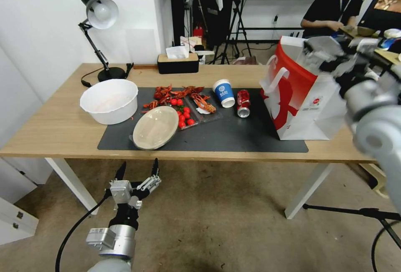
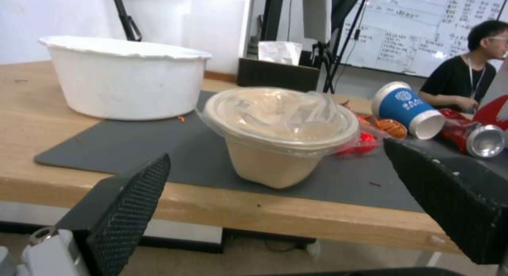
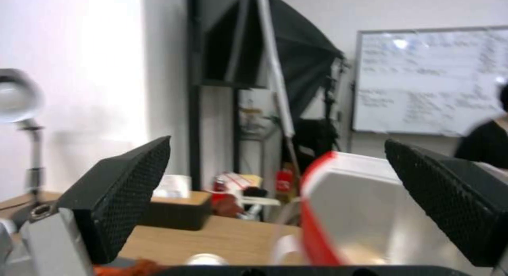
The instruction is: Pick up the trash from the table and place it into the takeout bag.
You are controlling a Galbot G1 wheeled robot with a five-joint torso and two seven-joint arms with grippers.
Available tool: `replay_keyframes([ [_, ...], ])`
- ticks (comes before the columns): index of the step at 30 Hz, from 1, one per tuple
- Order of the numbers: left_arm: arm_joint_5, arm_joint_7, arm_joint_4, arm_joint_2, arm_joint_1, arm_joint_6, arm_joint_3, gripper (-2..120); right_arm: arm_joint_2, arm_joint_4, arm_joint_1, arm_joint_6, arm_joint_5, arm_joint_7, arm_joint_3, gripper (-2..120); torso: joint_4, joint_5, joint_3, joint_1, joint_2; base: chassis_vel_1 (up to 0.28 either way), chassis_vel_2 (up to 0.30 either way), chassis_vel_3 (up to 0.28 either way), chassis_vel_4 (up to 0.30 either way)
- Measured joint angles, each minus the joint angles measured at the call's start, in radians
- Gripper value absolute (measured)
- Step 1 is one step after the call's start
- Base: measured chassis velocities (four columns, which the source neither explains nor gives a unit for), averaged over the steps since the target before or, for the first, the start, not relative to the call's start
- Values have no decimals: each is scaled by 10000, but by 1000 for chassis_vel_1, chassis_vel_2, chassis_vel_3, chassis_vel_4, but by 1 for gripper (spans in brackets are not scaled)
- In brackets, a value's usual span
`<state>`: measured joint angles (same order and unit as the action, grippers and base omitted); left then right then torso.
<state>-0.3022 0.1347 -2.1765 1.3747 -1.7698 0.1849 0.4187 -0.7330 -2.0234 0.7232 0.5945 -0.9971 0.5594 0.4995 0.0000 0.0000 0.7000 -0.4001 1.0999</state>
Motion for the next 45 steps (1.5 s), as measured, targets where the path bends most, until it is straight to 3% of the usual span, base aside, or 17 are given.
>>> replay_keyframes([
  [2,0,0,-4,0,-1,3,3,100,-15,-53,106,-279,60,-239,42,100,1,-2,0,1,0,0,0,0,0],
  [5,18,-17,-7,-9,0,36,16,100,-151,-765,1481,-2521,568,-1945,286,100,2,-1,-1,0,0,0,0,0,0],
  [6,18,-17,-7,-9,0,36,16,100,-151,-765,1481,-2521,568,-1945,286,100,2,-1,-1,0,0,0,0,0,0],
  [9,-11,-80,-70,-32,-36,101,129,100,-264,-1484,3079,-3960,1377,-3737,602,100,-2,-2,-2,1,1,0,0,0,0],
  [14,-23,-125,-22,-4,-76,191,119,100,-725,-2004,4626,-5013,2472,-4627,857,100,1,-1,-1,1,1,0,0,0,0],
  [18,20,-134,-4,-16,-96,209,107,100,-1531,-2285,6392,-5867,3389,-4930,1125,100,-2,-2,-2,1,1,0,0,0,0],
  [21,9,-121,-83,-138,-97,195,126,100,-2936,-1923,8202,-7394,4968,-5253,1117,100,-2,0,-2,2,1,0,0,0,0],
  [22,9,-121,-83,-138,-97,195,126,100,-2936,-1923,8202,-7394,4968,-5253,1117,100,-2,0,-2,2,1,0,0,0,0],
  [24,-41,-122,-87,-164,-78,169,140,100,-3677,-1685,8988,-7940,5491,-5424,1105,100,0,-1,-1,1,2,0,0,0,0],
  [34,-138,-161,12,-222,-26,125,77,100,-4857,-585,10807,-9701,6067,-5906,1255,100,-1,-1,-1,2,1,0,0,0,0],
  [45,-146,-184,46,-168,-21,91,113,100,-4942,-412,10525,-9601,6204,-5919,969,100,-1,-1,0,1,1,0,0,0,0],
])
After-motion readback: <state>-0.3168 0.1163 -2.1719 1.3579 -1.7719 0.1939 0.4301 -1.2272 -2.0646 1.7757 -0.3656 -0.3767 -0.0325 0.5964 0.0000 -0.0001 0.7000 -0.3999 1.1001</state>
